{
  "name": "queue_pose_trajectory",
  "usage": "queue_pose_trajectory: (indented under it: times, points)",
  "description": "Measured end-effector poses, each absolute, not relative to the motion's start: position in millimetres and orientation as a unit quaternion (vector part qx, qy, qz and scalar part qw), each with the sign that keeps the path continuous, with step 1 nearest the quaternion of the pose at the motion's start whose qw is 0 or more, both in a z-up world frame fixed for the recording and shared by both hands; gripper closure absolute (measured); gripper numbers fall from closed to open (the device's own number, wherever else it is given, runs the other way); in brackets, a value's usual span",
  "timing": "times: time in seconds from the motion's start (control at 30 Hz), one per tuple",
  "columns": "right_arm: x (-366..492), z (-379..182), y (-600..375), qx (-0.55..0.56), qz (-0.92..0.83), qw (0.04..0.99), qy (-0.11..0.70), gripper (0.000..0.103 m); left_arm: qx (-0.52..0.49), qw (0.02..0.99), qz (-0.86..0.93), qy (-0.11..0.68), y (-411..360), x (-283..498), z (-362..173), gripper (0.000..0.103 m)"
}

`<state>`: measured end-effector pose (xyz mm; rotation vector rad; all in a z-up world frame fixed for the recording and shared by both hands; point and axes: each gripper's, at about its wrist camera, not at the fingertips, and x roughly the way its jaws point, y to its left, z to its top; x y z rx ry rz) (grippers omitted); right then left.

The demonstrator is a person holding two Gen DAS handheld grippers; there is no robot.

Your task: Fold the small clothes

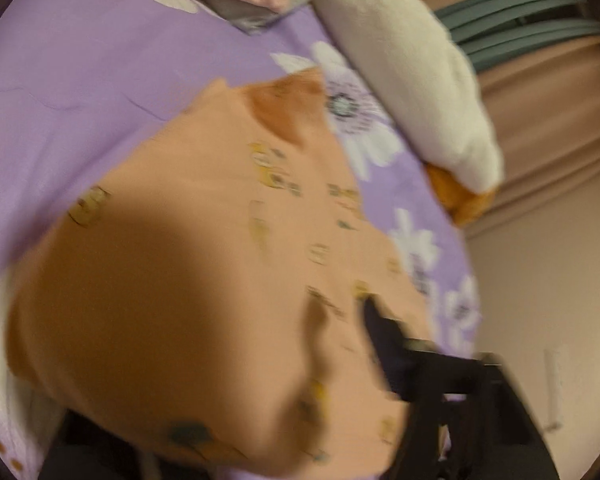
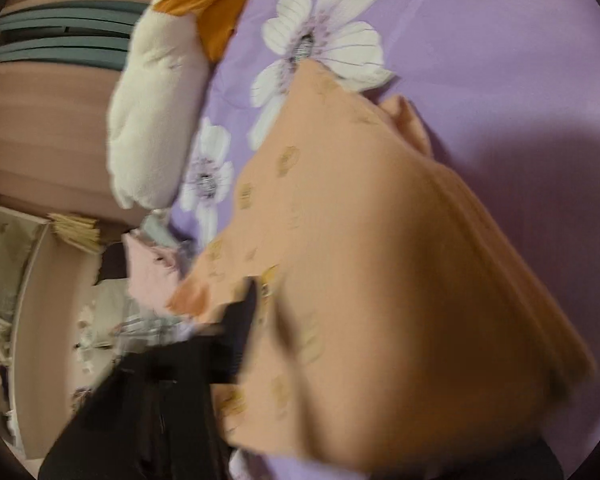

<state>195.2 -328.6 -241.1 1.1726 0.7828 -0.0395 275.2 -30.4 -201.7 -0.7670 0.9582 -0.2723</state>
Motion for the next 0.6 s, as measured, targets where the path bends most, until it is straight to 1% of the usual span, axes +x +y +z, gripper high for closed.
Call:
queue_pose_trajectory:
  times: [0.03,0.07,0.1,0.13,0.23,0.37,0.43,0.6]
  points:
    - [197,-246,-329,0.528,-0.024,0.767,0.364,0.098,-0.343,0.818,-0.096,0.452,-28,276,-206,0.085]
    - [197,-246,-331,0.524,-0.021,0.774,0.354,0.098,-0.349,0.818,-0.095,0.447,-26,276,-211,0.086]
    - [196,-242,-329,0.512,-0.024,0.781,0.356,0.096,-0.357,0.817,-0.093,0.443,-26,275,-211,0.086]
    - [196,-238,-328,0.502,-0.027,0.785,0.361,0.095,-0.349,0.82,-0.086,0.446,-25,273,-207,0.088]
    - [191,-227,-331,0.482,-0.017,0.796,0.366,0.094,-0.307,0.833,-0.074,0.454,-32,266,-190,0.09]
    - [167,-217,-337,0.496,0.017,0.788,0.365,0.094,-0.327,0.81,-0.095,0.477,-18,250,-186,0.091]
    - [145,-209,-335,0.486,0.031,0.792,0.368,0.094,-0.344,0.795,-0.111,0.487,-7,227,-188,0.091]
    - [87,-203,-322,0.448,0.03,0.797,0.404,0.094,-0.299,0.806,-0.119,0.497,-4,165,-177,0.091]
